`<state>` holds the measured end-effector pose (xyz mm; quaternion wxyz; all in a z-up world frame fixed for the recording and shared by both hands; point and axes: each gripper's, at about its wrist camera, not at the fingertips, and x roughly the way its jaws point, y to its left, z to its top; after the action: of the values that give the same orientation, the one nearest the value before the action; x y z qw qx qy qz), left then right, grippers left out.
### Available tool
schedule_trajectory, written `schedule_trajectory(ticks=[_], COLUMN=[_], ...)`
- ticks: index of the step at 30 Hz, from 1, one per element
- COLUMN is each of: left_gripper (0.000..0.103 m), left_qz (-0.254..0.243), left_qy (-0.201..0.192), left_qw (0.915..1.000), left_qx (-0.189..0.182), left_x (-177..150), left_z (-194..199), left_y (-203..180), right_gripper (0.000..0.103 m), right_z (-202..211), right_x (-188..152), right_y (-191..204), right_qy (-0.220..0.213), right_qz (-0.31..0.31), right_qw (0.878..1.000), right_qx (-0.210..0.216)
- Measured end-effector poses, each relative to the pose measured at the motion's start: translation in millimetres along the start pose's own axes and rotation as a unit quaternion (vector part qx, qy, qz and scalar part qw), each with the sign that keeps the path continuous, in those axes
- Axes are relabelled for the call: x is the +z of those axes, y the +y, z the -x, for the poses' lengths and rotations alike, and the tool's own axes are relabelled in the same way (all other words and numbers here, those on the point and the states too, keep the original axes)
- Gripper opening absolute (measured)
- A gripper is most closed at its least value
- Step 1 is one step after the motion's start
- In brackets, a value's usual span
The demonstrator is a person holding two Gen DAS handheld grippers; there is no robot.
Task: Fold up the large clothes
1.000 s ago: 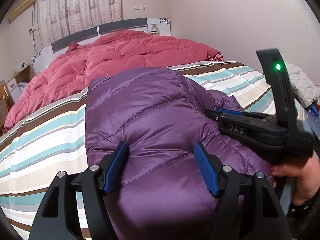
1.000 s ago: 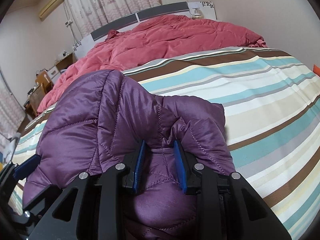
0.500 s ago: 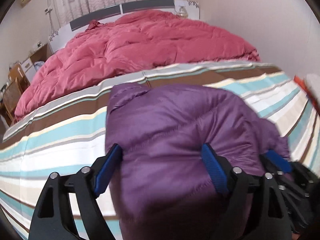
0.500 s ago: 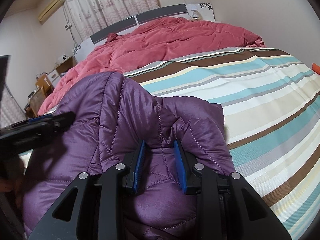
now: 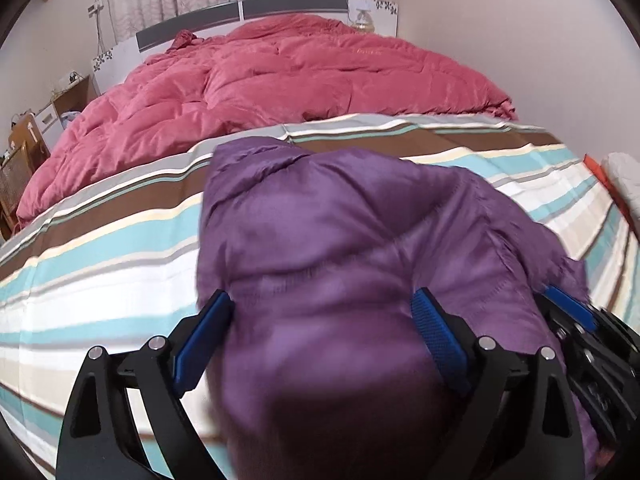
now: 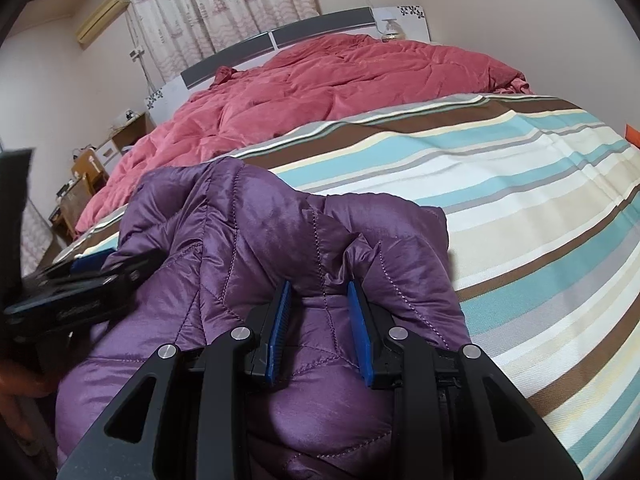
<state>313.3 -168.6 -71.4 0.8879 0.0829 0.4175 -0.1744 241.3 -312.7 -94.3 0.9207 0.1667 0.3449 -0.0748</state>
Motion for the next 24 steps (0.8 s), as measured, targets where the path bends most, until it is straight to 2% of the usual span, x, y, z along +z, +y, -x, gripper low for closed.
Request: schedule_trajectory(ticks=[2,6,8,10,13,16,20,23,24], left_gripper=[0.092,0.093,0.093,0.094,0.095,0.095,0.095,0.096,0.098], left_qz=[0.010,0.016,-0.009,-0.043,-0.047,-0.075,-0.074,-0.064,-0.057], left_qy=[-0.015,-0.030,-0.035,-0.048,-0.041,-0.044,-0.039,-0.043,-0.044], left_qw=[0.9997,0.9970,0.9973,0.9972,0.9972,0.9960,0.9963,0.9964,0.9967], left_qx=[-0.015,-0.070,-0.065,-0.038,-0.040,-0.023,-0.023,-0.035,-0.038], left_x=[-9.4,-39.6,-52.4,-64.5,-69.7,-73.5,-72.2,-70.5,-70.9], left_z=[20.1,60.5,69.3,70.5,58.9,51.6,49.5,58.4,62.3], left_y=[3.3,-2.8,-13.5,-24.1,-23.0,-27.4,-26.8,-21.9,-19.9], right_gripper=[0.029,0.029,0.029,0.029,0.029,0.029,0.029,0.030,0.035], right_z=[10.5,46.1,58.3,58.7,42.2,28.3,26.0,39.2,46.3], right_x=[0.6,-5.5,-10.8,-17.0,-24.0,-27.8,-31.9,-27.2,-25.5], right_y=[-0.6,3.3,7.6,7.5,0.5,-6.1,0.3,-4.3,-7.1], right_qy=[-0.003,-0.022,-0.026,-0.012,0.012,0.019,0.005,0.005,0.002], right_qz=[-0.003,-0.014,-0.002,0.004,0.005,-0.006,0.016,-0.004,-0.015], right_qw=[1.000,1.000,1.000,1.000,1.000,1.000,1.000,1.000,1.000], right_qx=[0.002,0.013,0.010,0.011,0.009,0.017,-0.002,0.014,0.023])
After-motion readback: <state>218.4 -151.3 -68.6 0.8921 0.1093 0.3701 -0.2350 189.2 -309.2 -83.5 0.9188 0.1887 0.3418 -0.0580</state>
